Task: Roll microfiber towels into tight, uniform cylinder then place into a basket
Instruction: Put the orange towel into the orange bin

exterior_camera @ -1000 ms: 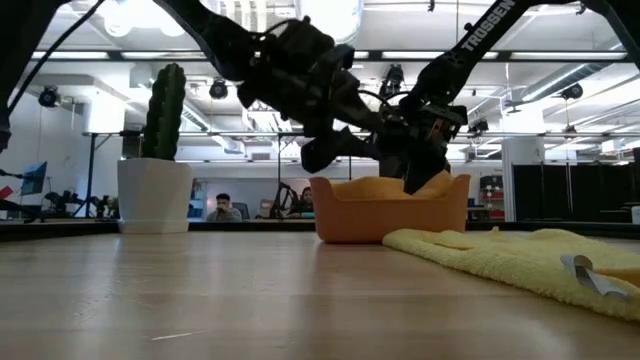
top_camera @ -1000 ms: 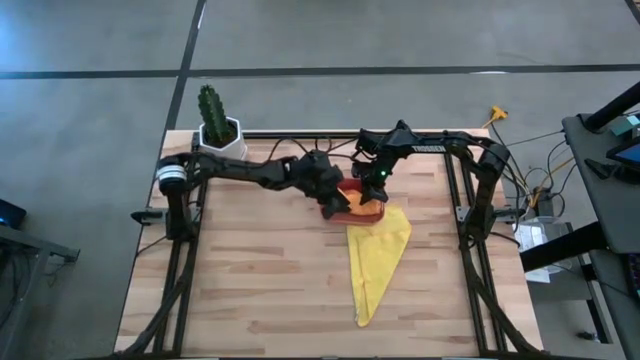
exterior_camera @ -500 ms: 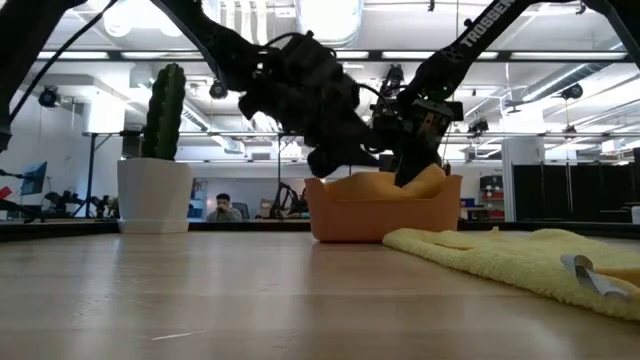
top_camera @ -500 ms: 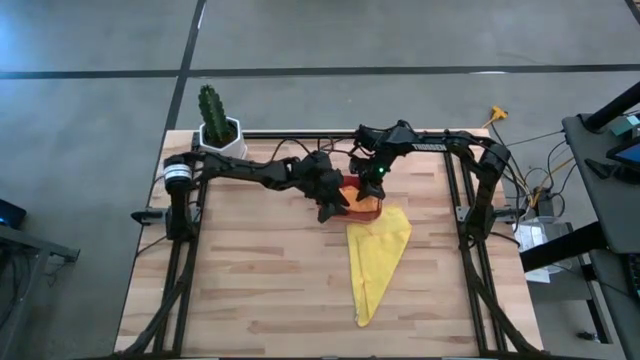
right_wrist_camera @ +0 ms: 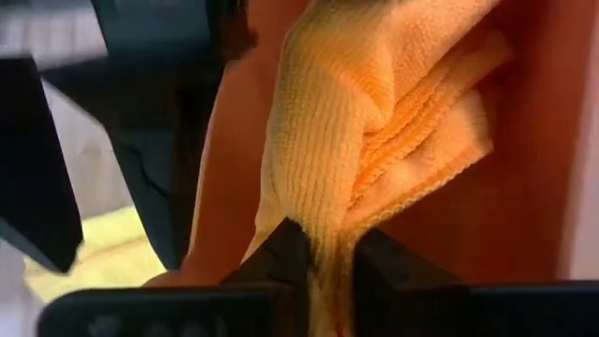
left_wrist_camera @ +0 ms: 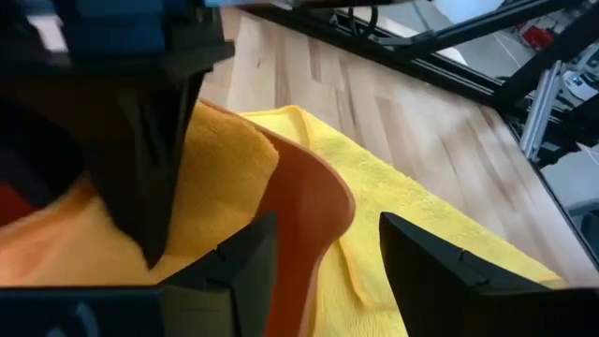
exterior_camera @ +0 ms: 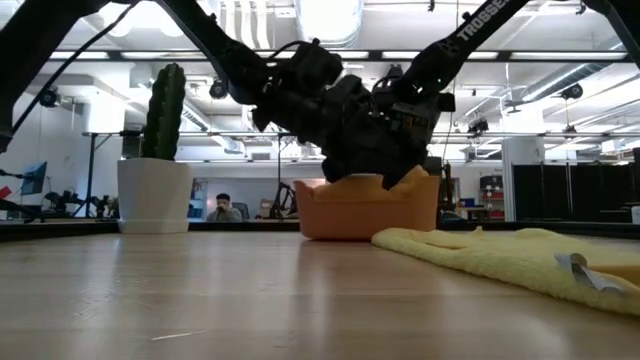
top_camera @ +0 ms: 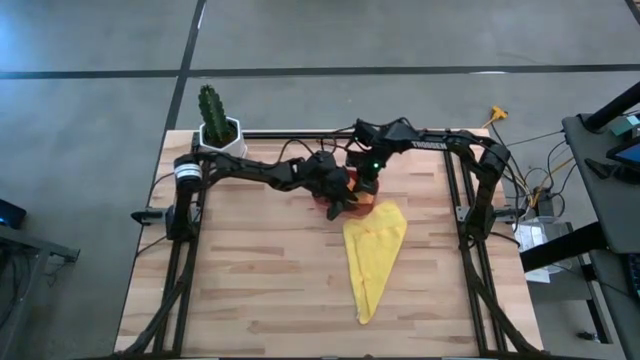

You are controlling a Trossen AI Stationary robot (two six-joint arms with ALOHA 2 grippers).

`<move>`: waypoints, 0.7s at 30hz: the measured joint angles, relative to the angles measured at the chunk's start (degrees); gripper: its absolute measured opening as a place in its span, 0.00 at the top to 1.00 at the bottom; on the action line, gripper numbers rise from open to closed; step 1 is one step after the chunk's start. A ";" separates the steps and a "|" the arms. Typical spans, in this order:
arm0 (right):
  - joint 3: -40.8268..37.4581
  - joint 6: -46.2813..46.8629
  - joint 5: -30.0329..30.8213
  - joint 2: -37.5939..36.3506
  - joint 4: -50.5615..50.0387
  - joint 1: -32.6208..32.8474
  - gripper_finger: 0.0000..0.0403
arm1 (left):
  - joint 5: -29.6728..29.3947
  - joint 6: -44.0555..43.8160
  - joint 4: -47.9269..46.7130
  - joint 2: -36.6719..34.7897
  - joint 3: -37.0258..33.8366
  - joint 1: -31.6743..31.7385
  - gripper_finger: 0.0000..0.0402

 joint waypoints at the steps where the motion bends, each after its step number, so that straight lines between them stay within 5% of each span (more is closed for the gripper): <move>1: 0.43 0.83 0.52 0.00 -0.05 0.00 0.86 | -0.02 0.01 0.12 0.27 0.25 0.00 0.57; 15: 3.93 4.81 1.53 0.00 -3.05 0.48 0.59 | -1.00 0.35 0.92 0.59 0.30 0.16 0.57; 21: 3.58 4.99 6.32 -0.43 -3.08 1.68 0.47 | -1.11 1.44 1.05 0.59 0.28 0.44 0.57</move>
